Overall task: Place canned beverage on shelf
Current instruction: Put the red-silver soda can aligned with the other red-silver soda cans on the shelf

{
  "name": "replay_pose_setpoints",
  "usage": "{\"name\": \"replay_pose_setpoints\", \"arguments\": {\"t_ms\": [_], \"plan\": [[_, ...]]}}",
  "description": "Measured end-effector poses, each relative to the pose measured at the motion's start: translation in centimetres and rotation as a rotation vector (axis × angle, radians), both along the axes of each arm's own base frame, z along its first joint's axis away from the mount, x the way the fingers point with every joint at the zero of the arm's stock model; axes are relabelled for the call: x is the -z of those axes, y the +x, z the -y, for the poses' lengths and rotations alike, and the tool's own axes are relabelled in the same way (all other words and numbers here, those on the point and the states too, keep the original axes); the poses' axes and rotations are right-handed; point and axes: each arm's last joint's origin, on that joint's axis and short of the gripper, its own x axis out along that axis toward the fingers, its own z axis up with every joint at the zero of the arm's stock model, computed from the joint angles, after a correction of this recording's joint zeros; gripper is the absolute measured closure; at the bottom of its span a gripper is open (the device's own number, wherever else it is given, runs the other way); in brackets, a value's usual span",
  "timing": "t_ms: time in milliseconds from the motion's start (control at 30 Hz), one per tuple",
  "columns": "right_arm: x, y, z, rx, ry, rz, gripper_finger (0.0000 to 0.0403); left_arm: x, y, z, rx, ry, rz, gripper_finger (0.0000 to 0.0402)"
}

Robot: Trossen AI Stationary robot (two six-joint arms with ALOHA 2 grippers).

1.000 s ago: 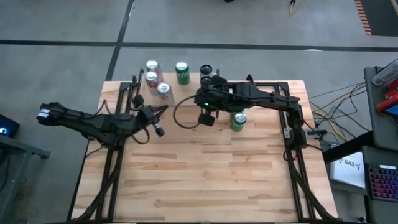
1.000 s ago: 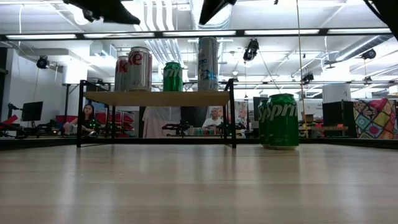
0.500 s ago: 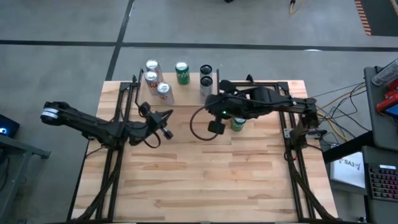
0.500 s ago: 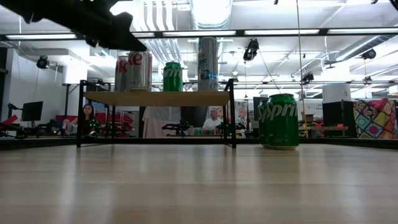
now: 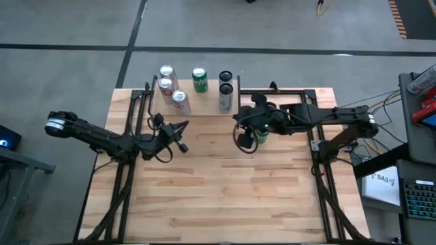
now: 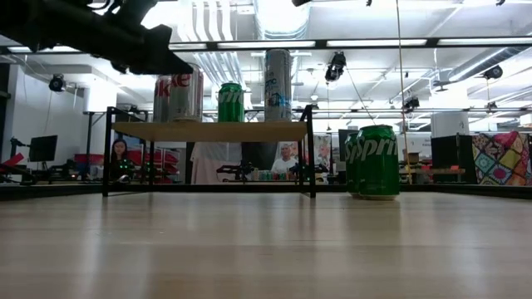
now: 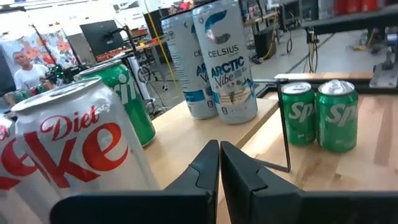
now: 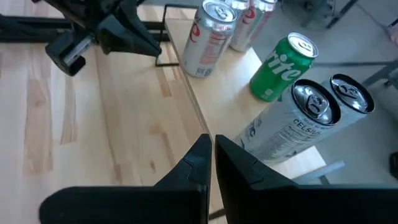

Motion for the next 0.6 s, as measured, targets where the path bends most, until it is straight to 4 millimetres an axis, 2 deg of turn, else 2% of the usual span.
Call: {"name": "replay_pose_setpoints", "arguments": {"t_ms": [267, 600], "plan": [[2.4, -0.2, 0.0, -0.026, -0.035, 0.046, 0.039, 1.0, 0.6, -1.2, -0.08, -0.01, 0.107, 0.0402], [3.0, -0.1, 0.0, -0.038, -0.053, 0.021, 0.039, 2.7, 2.6, -1.8, -0.163, 0.01, 0.168, 0.0402]]}}
